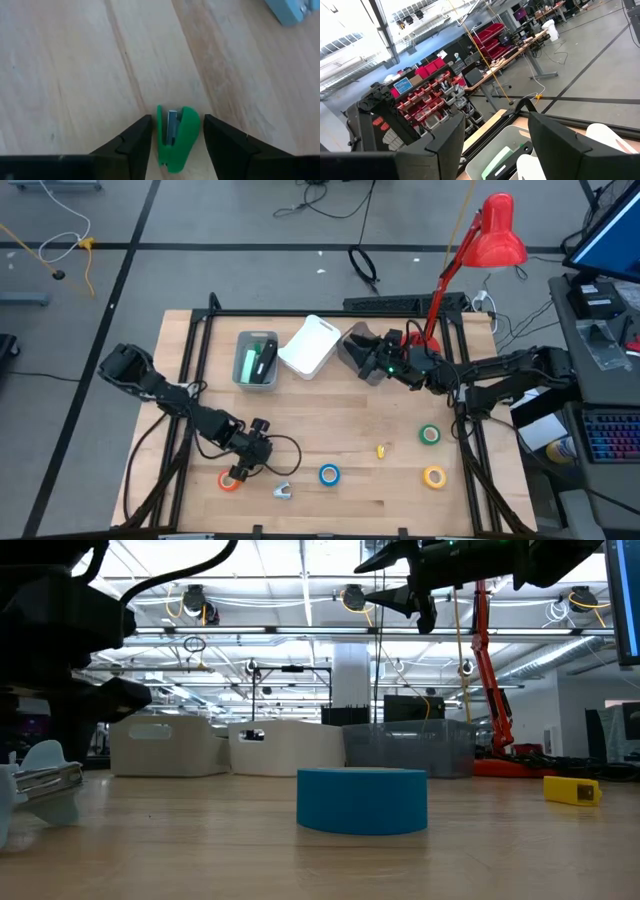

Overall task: Pick and place Stapler, Stapler remover, tape
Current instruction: Put the small green stapler into the gray bin

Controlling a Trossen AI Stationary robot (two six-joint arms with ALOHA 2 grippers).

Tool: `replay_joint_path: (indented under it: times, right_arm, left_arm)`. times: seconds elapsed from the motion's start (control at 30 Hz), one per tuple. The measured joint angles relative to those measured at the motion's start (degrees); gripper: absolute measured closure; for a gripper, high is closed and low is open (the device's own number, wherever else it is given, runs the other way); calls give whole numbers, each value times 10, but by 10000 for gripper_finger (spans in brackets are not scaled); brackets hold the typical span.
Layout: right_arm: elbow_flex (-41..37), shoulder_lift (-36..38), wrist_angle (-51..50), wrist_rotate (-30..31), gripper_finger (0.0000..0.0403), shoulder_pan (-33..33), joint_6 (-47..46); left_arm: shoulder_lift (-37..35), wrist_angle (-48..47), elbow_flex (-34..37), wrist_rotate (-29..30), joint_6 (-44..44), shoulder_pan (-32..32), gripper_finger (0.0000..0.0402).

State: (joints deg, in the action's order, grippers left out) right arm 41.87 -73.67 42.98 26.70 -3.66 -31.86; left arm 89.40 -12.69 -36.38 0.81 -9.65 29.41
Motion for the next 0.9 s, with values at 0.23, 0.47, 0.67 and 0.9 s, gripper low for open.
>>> replay_joint_path:
  times: [0.23, 0.47, 0.67, 0.9]
  right_arm:
    - [0, 0, 0, 1, 193, 0, -1]
    - [0, 0, 0, 1, 193, 0, -4]
    - [0, 0, 0, 0, 193, 0, -4]
    - [0, 0, 0, 0, 193, 0, -4]
  left_arm:
    - [-19, 8, 1, 4, -30, -2, 270]
    - [-24, 8, 2, 8, -108, -11, 343]
    - [-43, 3, 3, 3, -178, -26, 343]
    - [-118, -11, 3, 16, -245, -65, 334]
